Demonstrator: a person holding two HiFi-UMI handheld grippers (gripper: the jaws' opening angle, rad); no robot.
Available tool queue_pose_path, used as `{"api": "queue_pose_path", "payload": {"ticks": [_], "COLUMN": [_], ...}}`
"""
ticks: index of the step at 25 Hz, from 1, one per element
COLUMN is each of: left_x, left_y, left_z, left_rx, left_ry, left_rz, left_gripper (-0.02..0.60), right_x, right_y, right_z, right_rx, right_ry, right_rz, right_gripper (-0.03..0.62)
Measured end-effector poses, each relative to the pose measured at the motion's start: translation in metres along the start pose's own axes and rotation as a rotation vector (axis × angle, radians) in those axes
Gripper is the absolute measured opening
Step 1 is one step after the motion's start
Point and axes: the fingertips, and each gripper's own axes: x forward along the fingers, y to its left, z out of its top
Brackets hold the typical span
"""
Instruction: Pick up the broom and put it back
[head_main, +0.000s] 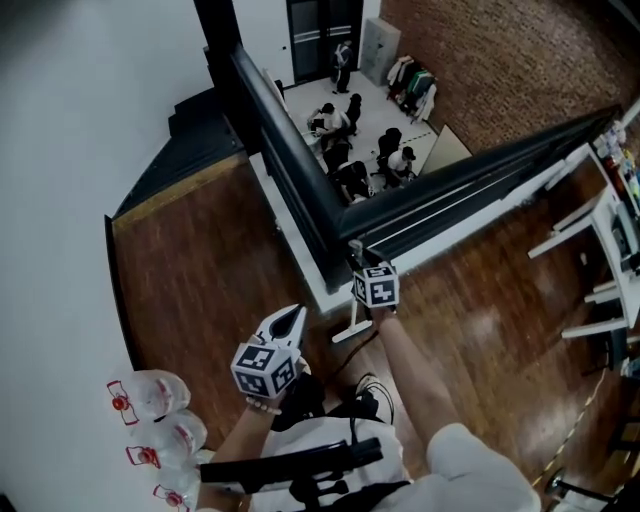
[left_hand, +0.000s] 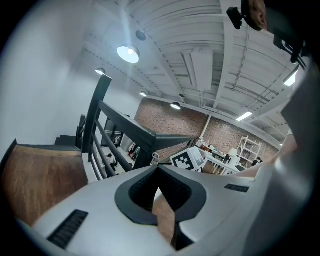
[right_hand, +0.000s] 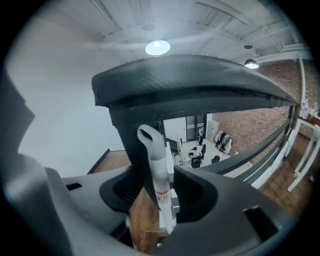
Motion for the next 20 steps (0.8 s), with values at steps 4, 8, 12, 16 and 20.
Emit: {"api": "queue_pose_path", "payload": {"ticks": [4,8,12,16,20], "left_x": [-0.002,0.0,0.01,0.027,0.04], "left_y": [0.003,0.002,-0.006,-0.019,-0.038], "left_z": [-0.004,-0.005,-0.007,-0.007,-0.008], "left_rx": [-0.003,0.0,0.011,0.03,0.033], "left_ry": [0.006,0.006,0.008,0.014,0.016], "left_rz": [0.01,0.016,0.009,-0.005,-0.006], "left_gripper": [-0.003,-0.003,-0.003,-0.003,-0.003], "right_x": [0.003,-0.001,-0.018,-0.043,-0.082], "right_y": [-0.001,-0.003,-0.003,-0.003,-0.009], "right_z": [0.007,0.002,-0.008,-0.017,-0.024], "right_rx": [-0.009,-0.009,-0.027,-0.046,-0.056], "right_ry": [-0.02,-0.015,-0.017,-0.032,-0.074], "right_rz": [-0.007,-0.01,-0.002,0.011,0.021], "right_gripper": [0.163,0.138,0.133,0.129,0.129]}}
